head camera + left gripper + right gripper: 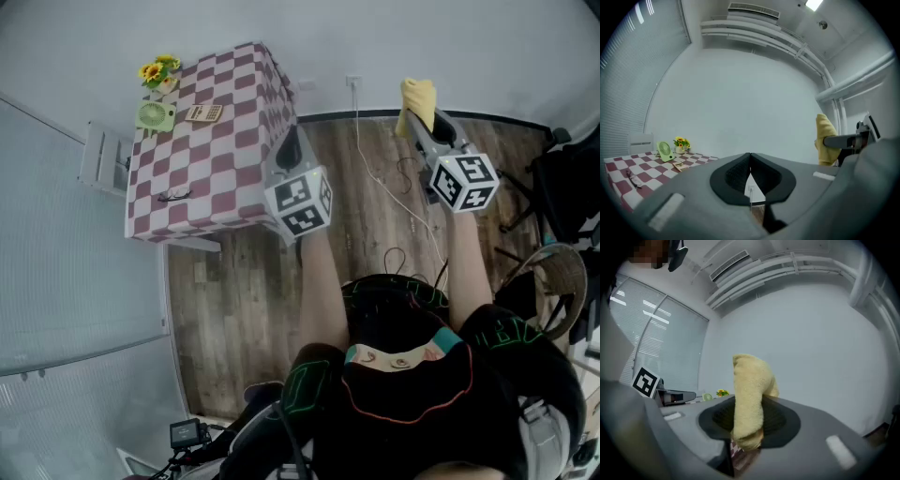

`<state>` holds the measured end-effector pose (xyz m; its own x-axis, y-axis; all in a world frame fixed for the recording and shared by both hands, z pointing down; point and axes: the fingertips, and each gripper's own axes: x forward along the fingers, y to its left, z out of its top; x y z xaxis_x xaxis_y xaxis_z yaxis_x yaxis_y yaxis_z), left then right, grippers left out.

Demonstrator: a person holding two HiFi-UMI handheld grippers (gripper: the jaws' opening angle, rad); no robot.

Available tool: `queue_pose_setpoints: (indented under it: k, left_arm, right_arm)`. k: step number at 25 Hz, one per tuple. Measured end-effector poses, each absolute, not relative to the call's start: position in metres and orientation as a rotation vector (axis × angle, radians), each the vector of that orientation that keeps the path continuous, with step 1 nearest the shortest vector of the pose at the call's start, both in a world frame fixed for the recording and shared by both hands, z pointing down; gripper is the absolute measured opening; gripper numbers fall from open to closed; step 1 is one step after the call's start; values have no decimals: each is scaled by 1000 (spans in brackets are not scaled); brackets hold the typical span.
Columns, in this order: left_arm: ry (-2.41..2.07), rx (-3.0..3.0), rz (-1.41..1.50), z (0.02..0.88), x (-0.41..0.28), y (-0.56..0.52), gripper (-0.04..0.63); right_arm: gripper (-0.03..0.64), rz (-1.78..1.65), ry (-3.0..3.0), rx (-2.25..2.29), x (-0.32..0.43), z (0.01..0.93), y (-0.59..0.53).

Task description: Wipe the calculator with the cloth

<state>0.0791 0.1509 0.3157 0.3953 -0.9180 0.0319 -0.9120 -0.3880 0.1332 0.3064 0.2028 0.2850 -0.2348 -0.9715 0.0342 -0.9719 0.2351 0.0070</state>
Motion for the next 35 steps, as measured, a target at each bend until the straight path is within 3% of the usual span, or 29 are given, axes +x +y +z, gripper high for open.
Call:
queue_pose_setpoints:
  k: [19,35]
  left_arm:
    - [-1621,2461,-10,353,70,163,11]
    - [-1602,2372,115,410,105,42,11]
  right_arm:
    - [121,140,-2341,1947,307,323,216]
    - [121,276,-2337,1877,336,370,83]
